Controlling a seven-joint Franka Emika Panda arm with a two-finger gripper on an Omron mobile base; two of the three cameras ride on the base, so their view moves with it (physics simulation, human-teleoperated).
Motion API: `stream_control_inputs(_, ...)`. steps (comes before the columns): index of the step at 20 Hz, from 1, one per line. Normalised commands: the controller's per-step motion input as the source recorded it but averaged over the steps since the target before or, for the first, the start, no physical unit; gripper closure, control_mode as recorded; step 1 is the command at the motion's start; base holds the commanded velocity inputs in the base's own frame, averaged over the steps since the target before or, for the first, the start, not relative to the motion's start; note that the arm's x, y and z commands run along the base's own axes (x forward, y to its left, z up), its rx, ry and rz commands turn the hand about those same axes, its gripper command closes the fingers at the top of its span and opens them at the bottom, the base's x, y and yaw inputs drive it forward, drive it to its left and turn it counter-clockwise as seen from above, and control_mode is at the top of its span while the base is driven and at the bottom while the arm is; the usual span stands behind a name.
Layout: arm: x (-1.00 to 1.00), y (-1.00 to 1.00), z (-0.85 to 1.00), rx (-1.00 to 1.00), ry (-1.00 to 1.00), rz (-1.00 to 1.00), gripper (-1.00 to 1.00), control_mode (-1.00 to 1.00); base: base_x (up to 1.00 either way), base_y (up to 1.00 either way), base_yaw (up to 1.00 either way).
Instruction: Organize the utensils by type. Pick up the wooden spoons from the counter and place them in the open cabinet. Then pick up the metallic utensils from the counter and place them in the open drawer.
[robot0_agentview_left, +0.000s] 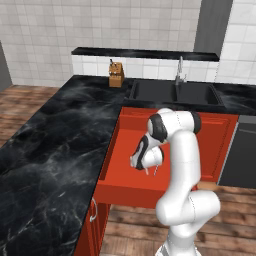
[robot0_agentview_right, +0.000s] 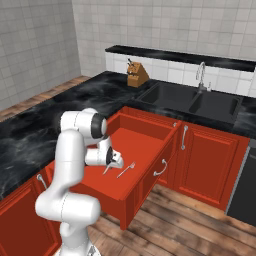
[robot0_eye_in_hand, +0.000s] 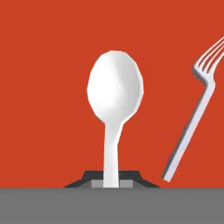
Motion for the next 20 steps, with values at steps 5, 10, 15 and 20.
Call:
stream_control_inputs(5, 0.30, 0.00, -0.30, 0.00, 0.00, 0.00, 1.00, -1.00, 0.00, 0.00, 0.00)
stream_control_inputs(10, 0.23, 0.00, -0.27, 0.00, 0.00, 0.00, 1.00, -1.00, 0.00, 0.00, 0.00)
stream_control_inputs(15, 0.20, 0.00, -0.22, 0.00, 0.00, 0.00, -1.00, -1.00, 0.00, 0.00, 0.00)
stream_control_inputs(20, 0.14, -0.01, -0.04, 0.00, 0.00, 0.00, -1.00, -1.00, 0.00, 0.00, 0.00)
